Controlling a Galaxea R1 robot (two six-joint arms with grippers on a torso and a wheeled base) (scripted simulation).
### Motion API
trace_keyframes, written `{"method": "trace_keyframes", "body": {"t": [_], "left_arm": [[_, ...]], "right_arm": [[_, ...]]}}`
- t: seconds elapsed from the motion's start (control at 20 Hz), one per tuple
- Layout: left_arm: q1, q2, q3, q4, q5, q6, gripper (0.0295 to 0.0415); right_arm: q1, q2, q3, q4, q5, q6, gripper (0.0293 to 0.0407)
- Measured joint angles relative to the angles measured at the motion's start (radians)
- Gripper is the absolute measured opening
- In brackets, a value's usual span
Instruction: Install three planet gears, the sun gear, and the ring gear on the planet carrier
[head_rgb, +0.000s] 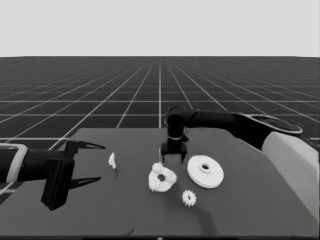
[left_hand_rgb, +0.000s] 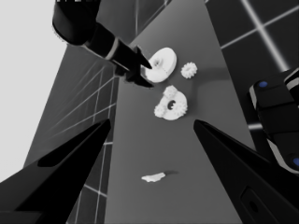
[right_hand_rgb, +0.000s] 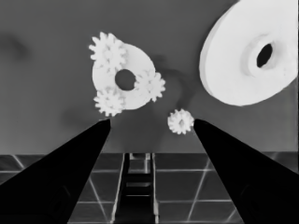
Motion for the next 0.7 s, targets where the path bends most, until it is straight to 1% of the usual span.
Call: {"method": "trace_keyframes", "body": {"t": [0.05,0.1,0.2,0.35,0.4,0.45,0.55,0.7], "left_arm": [[0.000,0.000,0.000,0.000,0.000,0.000,0.0385],[0.000,0.000,0.000,0.000,0.000,0.000,0.0385],[0.000,0.000,0.000,0.000,0.000,0.000,0.0385],[0.000,0.000,0.000,0.000,0.000,0.000,0.0385],[0.000,0.000,0.000,0.000,0.000,0.000,0.0385],[0.000,0.000,0.000,0.000,0.000,0.000,0.0385],[0.000,0.000,0.000,0.000,0.000,0.000,0.0385],[0.000,0.000,0.000,0.000,0.000,0.000,0.0385]], "right_arm": [[0.037,0.003,-0.008,0.033,-0.004,-0.005,0.0385],[0.058,0.005,-0.016,0.053,-0.006,-0.010,0.0385],[0.076,0.008,-0.024,0.070,-0.009,-0.015,0.0385],[0.082,0.009,-0.029,0.078,-0.010,-0.018,0.0385],[0.093,-0.119,0.219,0.089,-0.008,0.100,0.0385],[0.102,-0.195,0.346,0.098,-0.006,0.153,0.0385],[0.114,-0.261,0.451,0.109,-0.004,0.191,0.0385],[0.120,-0.288,0.491,0.114,-0.002,0.205,0.0385]]}}
